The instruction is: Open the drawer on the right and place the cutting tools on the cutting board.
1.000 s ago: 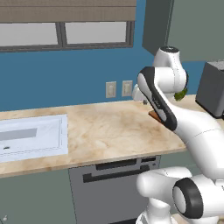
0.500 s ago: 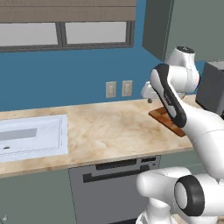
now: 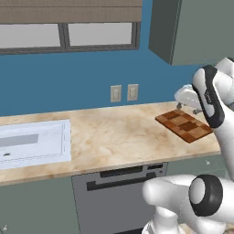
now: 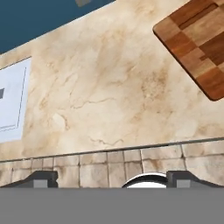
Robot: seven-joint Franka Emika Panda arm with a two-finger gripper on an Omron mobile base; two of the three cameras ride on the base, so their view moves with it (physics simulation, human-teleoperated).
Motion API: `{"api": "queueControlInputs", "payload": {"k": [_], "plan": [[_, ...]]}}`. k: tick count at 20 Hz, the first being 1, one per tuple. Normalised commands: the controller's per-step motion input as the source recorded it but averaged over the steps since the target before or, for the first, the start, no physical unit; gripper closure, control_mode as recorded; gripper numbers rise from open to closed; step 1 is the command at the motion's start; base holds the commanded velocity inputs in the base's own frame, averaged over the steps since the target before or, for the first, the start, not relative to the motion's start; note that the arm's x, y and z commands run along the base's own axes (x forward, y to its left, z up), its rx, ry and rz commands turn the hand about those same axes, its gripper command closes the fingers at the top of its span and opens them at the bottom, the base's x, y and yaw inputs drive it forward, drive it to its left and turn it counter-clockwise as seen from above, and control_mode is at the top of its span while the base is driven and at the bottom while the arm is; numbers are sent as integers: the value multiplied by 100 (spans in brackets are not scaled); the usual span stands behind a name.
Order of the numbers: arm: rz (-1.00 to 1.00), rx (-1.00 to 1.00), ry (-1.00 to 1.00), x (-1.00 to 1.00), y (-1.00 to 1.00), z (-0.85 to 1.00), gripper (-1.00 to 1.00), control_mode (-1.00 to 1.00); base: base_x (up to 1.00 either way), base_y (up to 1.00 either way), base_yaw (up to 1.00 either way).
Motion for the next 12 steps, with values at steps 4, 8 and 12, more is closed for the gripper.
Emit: {"api": "queueControlInputs", "payload": {"k": [4,8,12], "plan": [[-3,31,0,-36,-85,-31,-100,-100,0,0,0],[-2,30,-2,-33,-60,-36,-100,-100,0,0,0],[-3,25,-10,-45,-46,-44,-100,-100,0,0,0]]}}
